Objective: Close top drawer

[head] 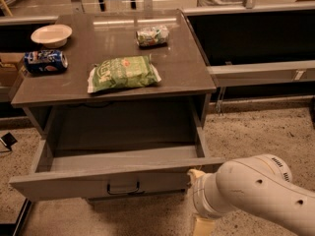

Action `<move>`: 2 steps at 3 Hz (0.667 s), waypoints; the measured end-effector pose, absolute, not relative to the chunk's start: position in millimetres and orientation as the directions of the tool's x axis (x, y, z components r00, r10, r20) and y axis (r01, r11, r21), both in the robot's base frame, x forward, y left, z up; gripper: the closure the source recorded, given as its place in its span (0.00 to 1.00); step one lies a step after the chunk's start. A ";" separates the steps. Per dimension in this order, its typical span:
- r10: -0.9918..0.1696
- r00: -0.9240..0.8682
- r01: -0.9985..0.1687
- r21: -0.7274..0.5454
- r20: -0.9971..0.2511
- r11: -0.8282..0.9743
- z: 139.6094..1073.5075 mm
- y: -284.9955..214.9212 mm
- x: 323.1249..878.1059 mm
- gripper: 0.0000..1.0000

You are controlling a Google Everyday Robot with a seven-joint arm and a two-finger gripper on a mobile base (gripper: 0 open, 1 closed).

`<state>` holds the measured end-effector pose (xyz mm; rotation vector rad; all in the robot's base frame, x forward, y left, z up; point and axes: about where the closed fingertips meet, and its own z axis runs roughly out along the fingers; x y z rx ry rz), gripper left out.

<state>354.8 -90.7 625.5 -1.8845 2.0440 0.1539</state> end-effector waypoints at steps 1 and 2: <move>-0.941 -0.047 -0.981 -0.159 -0.336 0.106 625.4 -89.6 356.7 0.02; -0.908 -0.013 -0.980 -0.176 -0.418 0.095 623.5 -75.6 381.3 0.24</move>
Offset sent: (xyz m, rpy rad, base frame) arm 0.0622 0.0340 -0.0046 0.2306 -0.0617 0.0641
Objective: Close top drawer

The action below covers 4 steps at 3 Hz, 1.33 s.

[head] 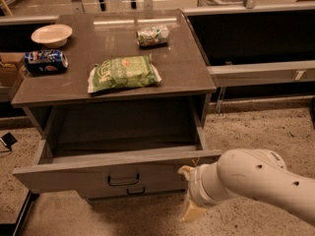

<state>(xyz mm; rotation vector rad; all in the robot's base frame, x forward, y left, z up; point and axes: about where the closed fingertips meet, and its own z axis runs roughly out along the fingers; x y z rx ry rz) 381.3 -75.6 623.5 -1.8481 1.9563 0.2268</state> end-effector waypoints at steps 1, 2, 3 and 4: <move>-0.849 0.056 -0.966 -0.245 -0.525 0.087 620.8 -50.3 426.0 0.55; -0.823 0.079 -0.943 -0.311 -0.563 0.122 615.7 -36.7 452.0 0.79; -0.813 0.085 -0.920 -0.360 -0.575 0.158 611.3 -24.9 477.0 0.99; -0.793 0.040 -0.902 -0.364 -0.608 0.233 607.5 -16.8 501.6 0.00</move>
Offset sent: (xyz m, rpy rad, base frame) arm 0.1040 0.0526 -0.0121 0.2355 -0.2584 -0.0161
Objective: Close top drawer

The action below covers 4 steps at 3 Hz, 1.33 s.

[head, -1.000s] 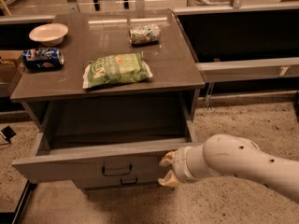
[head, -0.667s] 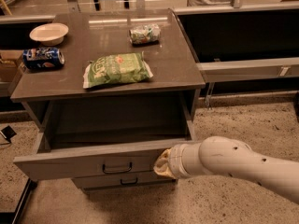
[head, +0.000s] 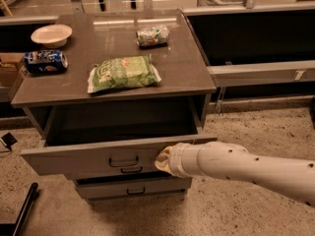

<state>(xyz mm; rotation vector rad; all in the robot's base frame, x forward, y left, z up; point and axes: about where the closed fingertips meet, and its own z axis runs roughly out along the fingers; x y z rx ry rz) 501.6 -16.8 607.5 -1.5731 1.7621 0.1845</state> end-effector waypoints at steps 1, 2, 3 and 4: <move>-0.769 0.028 -0.893 -0.362 -0.638 0.268 605.4 -8.7 521.6 0.00; -0.769 0.028 -0.893 -0.362 -0.638 0.268 605.4 -8.9 521.2 0.00; -0.721 0.051 -0.909 -0.331 -0.691 0.253 597.5 0.6 543.3 0.00; -0.722 0.051 -0.909 -0.331 -0.690 0.253 597.5 0.6 543.1 0.00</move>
Offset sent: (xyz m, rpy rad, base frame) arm 0.0668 0.0198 -0.0056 0.1415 -0.0171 -0.0275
